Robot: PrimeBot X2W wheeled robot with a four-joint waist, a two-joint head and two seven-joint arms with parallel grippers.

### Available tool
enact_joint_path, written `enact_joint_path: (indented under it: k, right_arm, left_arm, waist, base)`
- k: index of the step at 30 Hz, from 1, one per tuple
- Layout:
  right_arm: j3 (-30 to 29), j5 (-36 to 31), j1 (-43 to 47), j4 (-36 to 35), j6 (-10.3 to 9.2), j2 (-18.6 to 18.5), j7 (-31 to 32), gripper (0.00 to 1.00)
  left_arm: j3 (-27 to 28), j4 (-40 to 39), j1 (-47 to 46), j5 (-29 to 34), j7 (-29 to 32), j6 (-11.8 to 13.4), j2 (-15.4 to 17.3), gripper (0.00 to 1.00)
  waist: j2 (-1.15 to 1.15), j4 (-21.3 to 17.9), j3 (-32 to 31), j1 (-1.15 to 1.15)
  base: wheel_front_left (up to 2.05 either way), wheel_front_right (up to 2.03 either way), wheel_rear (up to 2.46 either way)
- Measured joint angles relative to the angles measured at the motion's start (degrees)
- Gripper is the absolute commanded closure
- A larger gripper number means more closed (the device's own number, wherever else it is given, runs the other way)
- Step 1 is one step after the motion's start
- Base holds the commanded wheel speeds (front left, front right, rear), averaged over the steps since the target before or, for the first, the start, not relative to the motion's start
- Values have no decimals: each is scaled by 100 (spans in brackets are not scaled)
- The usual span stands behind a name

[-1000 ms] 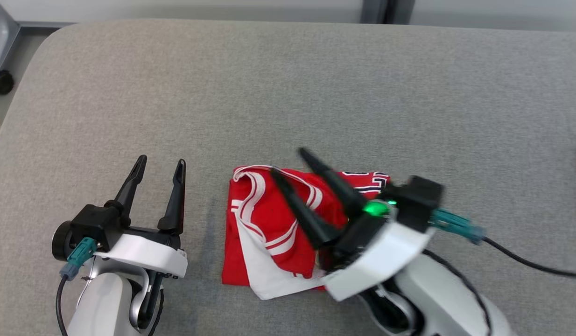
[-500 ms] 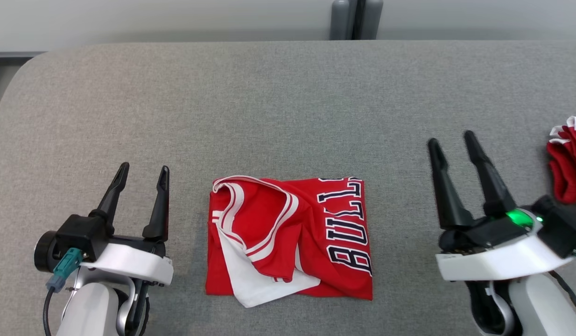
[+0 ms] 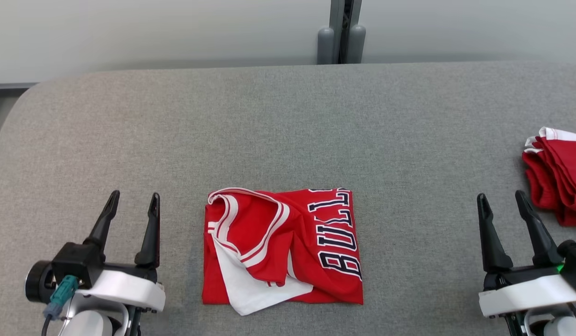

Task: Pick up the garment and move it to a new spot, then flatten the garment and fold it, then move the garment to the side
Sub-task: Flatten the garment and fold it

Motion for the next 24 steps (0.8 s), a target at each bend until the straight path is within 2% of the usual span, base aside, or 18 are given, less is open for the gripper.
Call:
enact_joint_path:
  k: [9,24]
  right_arm:
    - [-123,-169,205,274,0,35,0,0]
    - [-160,-192,168,371,0,35,0,0]
  left_arm:
    - [-2,-155,403,-26,86,133,-11,0]
    - [-83,-275,418,-67,141,196,12,0]
  waist:
    - [0,48,-300,0]
    - [0,88,-289,0]
  base:
    - [0,0,0]
    - [0,0,0]
